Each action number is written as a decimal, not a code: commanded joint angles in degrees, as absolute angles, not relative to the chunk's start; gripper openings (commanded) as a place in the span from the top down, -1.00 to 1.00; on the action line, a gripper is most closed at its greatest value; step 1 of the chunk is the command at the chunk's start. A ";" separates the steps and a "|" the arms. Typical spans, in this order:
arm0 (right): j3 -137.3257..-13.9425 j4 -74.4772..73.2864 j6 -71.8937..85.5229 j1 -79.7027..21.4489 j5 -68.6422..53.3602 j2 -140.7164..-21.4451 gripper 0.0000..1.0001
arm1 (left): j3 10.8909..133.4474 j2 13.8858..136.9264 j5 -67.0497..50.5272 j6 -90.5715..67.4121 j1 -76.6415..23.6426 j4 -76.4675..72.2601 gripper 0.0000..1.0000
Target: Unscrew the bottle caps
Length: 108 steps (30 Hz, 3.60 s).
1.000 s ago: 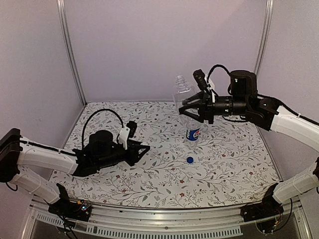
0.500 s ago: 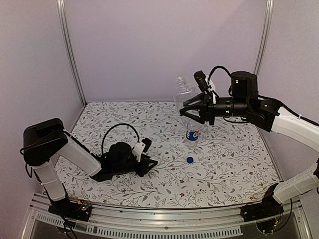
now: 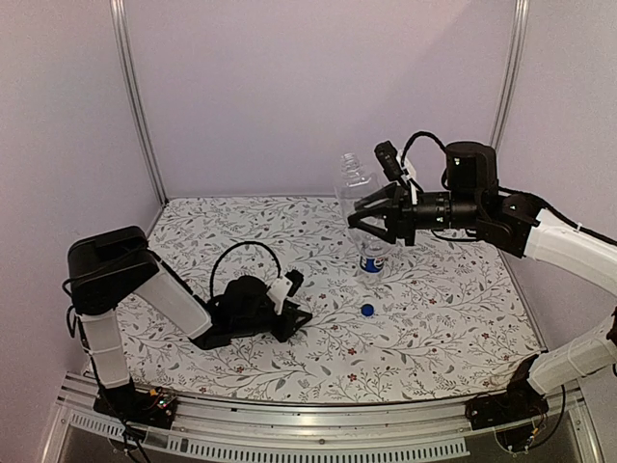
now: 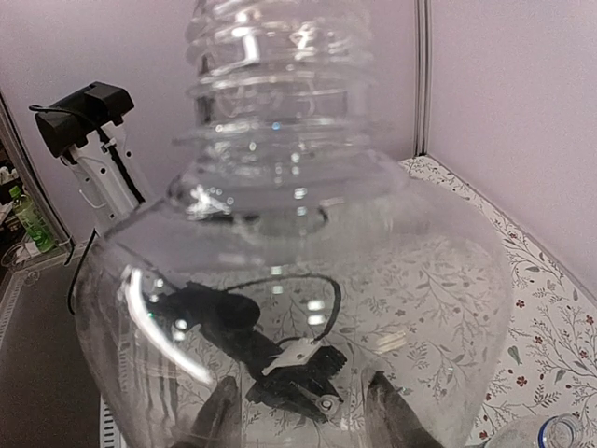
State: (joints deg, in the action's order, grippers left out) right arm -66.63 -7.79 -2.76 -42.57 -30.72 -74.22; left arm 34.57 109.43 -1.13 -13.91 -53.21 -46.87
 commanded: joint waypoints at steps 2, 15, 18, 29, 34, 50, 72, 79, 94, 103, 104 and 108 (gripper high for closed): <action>-65.24 -6.73 -2.24 -42.19 -31.07 -73.03 0.19 | 35.14 110.75 -2.08 -12.60 -51.78 -47.91 0.42; -64.83 -6.20 -2.28 -42.19 -31.20 -73.30 0.19 | 36.44 112.34 -0.59 -12.00 -51.35 -44.12 0.35; -64.63 -6.08 -2.37 -42.16 -31.20 -73.39 0.20 | 36.36 112.24 -0.53 -12.29 -51.36 -43.85 0.32; -64.52 -6.20 -2.37 -42.19 -30.94 -72.97 0.20 | 36.39 109.84 1.59 -13.37 -51.35 -39.97 -0.11; -64.22 -6.55 -2.46 -42.19 -30.44 -72.65 0.20 | 34.95 104.12 3.18 -13.41 -51.33 -37.92 -0.34; -63.63 -8.53 -5.48 -42.24 -34.82 -73.74 0.15 | 40.09 75.01 -2.53 -10.52 -51.42 -17.68 -0.55; -68.11 -8.01 -8.78 -48.89 -41.63 -81.44 0.14 | 61.29 72.38 -26.21 -15.18 -51.42 -11.25 -0.50; -68.82 -8.21 -8.81 -49.55 -41.59 -82.57 0.14 | 62.82 74.82 -27.86 -14.82 -51.47 -10.33 -0.34; -68.73 -8.51 -8.88 -49.61 -41.35 -83.69 0.14 | 63.14 75.99 -28.82 -13.74 -51.37 -9.92 0.36; -68.69 -8.45 -8.72 -49.57 -39.49 -82.90 -0.01 | 63.10 75.89 -29.59 -13.40 -51.37 -9.73 1.00; -68.66 -8.52 -8.58 -49.59 -39.39 -82.95 -0.08 | 62.89 75.67 -29.35 -13.43 -51.33 -9.87 1.00; -68.21 -8.46 -8.40 -49.57 -38.43 -82.73 -0.39 | 62.39 75.01 -28.22 -13.56 -51.36 -9.88 1.00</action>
